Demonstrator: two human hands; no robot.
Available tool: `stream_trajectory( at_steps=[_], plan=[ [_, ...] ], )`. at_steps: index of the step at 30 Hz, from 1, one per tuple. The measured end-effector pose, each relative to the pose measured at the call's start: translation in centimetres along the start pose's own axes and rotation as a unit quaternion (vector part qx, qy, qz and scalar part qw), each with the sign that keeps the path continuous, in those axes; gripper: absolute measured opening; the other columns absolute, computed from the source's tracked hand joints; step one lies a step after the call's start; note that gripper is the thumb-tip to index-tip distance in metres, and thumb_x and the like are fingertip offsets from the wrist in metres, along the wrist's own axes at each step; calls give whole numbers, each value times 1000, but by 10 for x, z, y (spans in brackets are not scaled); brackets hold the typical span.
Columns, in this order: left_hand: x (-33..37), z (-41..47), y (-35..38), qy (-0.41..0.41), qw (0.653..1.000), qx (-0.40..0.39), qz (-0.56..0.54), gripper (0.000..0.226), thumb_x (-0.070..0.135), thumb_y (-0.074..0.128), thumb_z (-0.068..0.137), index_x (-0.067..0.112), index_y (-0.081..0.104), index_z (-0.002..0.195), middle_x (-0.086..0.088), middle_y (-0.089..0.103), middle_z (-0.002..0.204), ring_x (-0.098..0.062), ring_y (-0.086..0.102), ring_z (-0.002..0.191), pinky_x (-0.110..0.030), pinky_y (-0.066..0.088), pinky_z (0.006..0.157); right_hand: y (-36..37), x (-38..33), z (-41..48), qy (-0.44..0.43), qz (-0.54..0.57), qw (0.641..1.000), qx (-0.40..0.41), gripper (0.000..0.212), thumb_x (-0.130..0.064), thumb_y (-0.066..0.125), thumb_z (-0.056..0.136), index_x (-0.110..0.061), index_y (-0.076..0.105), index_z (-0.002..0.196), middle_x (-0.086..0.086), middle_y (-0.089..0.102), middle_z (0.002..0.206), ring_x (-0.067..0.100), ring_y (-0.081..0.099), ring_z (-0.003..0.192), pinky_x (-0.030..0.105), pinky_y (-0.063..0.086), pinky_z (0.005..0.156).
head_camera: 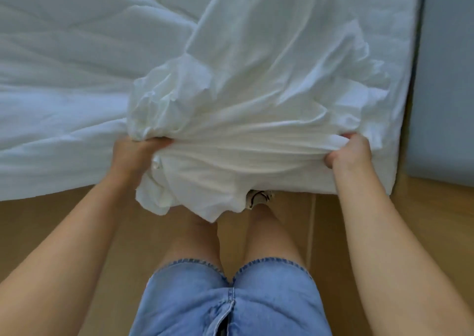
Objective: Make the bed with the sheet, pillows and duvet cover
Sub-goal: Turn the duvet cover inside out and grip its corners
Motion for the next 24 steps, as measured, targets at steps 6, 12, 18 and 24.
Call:
stream_trajectory(
  at_steps=[6,12,18,24],
  plan=[
    [3,30,-89,-28,999,12,-40,62,28,87,53,14,67,110,-4,70,106,-21,67,95,-37,53,80,4,25,-18,-25,37,999,-26,16,-11,55,87,-14,64,99,3,68,97,24,67,94,30,58,67],
    [-24,29,-60,-15,995,-88,-43,71,36,86,54,18,62,118,-1,71,105,-20,68,97,-37,55,79,16,148,-86,113,-11,981,-156,58,-61,66,74,-27,58,120,3,65,115,24,61,105,41,49,94],
    [-14,40,-80,-97,947,-251,-174,76,54,84,50,21,66,116,-8,67,115,-29,64,106,-45,53,87,101,182,-130,232,3,934,-271,59,-50,60,83,-21,48,133,9,56,130,30,53,119,44,42,101],
    [36,36,-65,-21,986,-161,25,35,37,75,61,29,71,95,2,74,92,-19,71,84,-33,54,66,123,162,-96,235,5,960,-151,39,-20,37,96,-13,49,133,15,52,133,35,48,123,46,37,106]
  ],
)
Point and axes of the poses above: each hand's wrist, its own z-axis towards the middle knuckle, its own y-axis out of the palm, x = y × z, the point moved 1 cm from there along z, towards the middle knuckle
